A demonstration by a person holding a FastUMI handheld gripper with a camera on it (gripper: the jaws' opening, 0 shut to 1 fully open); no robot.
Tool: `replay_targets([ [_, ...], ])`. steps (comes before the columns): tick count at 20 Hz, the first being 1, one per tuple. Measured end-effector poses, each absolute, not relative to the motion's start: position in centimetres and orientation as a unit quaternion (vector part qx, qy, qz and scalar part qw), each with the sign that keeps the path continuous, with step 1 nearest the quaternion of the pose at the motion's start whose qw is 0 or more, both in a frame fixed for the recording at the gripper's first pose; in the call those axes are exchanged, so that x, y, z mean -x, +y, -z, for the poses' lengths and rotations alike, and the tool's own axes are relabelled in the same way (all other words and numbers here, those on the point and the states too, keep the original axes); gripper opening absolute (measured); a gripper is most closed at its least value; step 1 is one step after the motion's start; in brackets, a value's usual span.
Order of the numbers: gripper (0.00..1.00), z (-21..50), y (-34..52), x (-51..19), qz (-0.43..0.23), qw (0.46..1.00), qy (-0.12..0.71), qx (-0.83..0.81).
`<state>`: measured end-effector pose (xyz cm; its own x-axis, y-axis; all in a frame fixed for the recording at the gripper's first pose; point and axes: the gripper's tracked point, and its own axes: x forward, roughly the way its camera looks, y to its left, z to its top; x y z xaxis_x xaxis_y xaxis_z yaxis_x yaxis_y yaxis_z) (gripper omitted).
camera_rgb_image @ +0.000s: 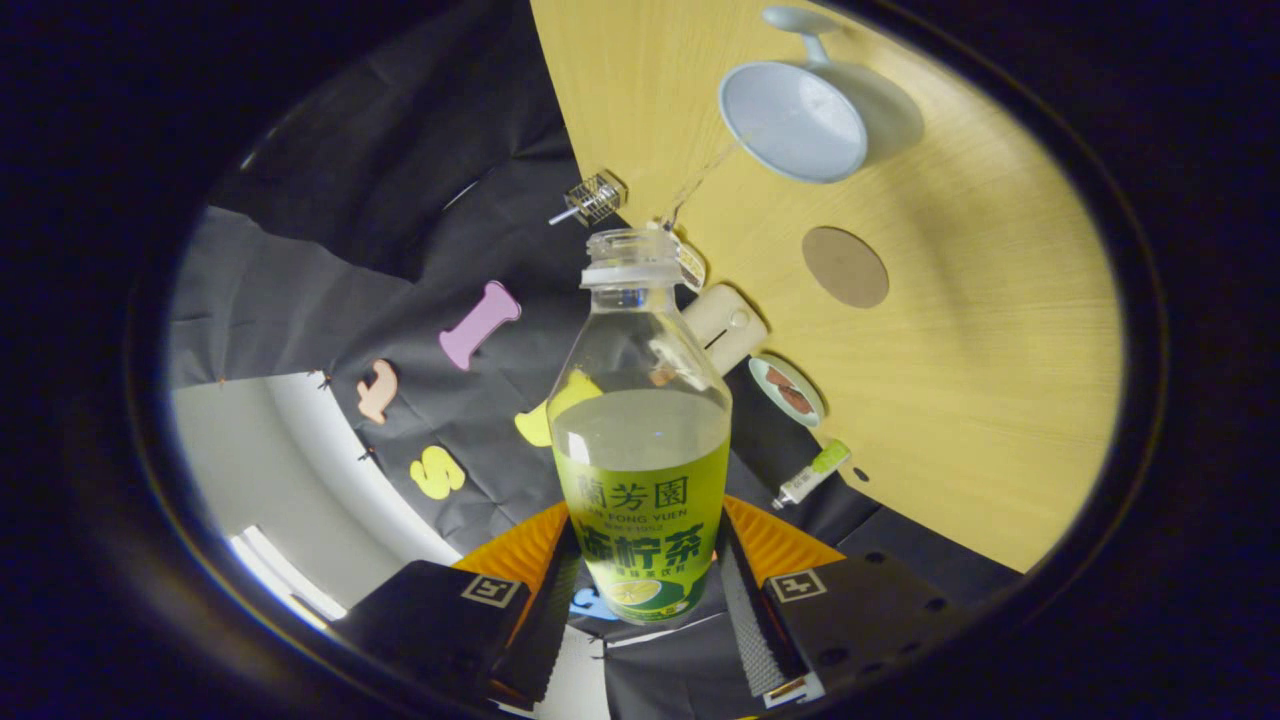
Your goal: Take the bottle from table, then pour the juice into the cup, finally place the bottle on the coaster
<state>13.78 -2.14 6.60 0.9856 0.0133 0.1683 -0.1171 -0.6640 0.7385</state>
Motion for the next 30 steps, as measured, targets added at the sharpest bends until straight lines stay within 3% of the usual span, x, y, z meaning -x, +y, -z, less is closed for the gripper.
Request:
replay_targets([
  [17, 0.75, -6.3, -2.3, -13.1, -0.078, 0.415, -0.032, -0.906],
  [23, 0.75, -4.9, -1.4, -13.3, -0.074, 0.48, -0.019, -0.874],
  [30, 0.75, -3.3, -0.3, -13.3, -0.044, 0.598, 0.007, -0.8],
])
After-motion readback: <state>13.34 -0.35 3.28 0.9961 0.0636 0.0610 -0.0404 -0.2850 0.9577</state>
